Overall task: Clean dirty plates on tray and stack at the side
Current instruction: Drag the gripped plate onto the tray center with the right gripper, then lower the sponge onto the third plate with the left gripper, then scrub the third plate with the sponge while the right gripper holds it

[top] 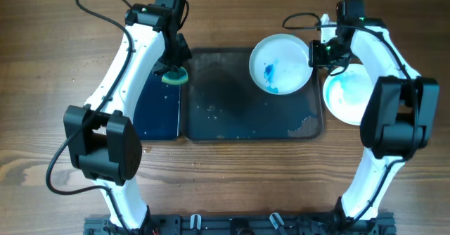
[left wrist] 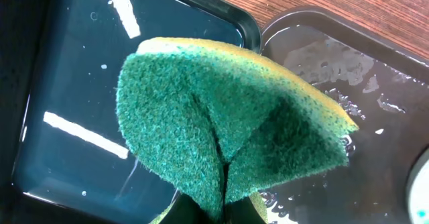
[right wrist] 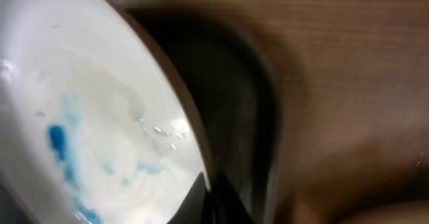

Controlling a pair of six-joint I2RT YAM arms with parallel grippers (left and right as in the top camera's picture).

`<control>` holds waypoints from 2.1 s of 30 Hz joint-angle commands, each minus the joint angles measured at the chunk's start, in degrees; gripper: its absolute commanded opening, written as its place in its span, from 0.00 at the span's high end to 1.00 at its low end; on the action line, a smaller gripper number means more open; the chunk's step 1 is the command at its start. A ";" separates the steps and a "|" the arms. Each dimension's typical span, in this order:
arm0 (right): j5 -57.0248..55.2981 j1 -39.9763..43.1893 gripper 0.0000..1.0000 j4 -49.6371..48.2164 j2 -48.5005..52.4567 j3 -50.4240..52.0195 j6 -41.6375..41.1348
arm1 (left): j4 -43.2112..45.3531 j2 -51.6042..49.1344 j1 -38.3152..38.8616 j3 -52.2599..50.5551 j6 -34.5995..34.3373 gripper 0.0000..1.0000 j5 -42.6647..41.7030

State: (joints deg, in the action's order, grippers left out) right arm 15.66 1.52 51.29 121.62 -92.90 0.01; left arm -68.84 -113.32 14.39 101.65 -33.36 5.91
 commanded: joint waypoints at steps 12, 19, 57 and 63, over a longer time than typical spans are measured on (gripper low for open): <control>10.67 -17.27 0.96 -8.37 -2.95 19.58 -33.88 | 3.67 -1.16 5.20 0.15 -1.64 0.96 -3.54; 12.41 -16.39 0.96 -10.62 -2.97 21.03 -33.20 | 9.33 -5.03 10.14 -3.02 -3.34 0.96 -7.78; 14.08 -16.46 0.96 -11.52 -2.95 21.03 -29.99 | 4.44 -17.62 8.90 -7.04 -10.56 0.96 5.64; 14.27 -16.46 0.96 -11.65 -2.95 21.03 -30.01 | 8.92 -17.62 11.28 -7.04 26.67 0.96 -31.58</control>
State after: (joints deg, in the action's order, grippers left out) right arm 31.27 -15.53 39.27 117.38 -73.08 -31.22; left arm -61.73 -127.79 25.12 97.08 -31.14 -3.66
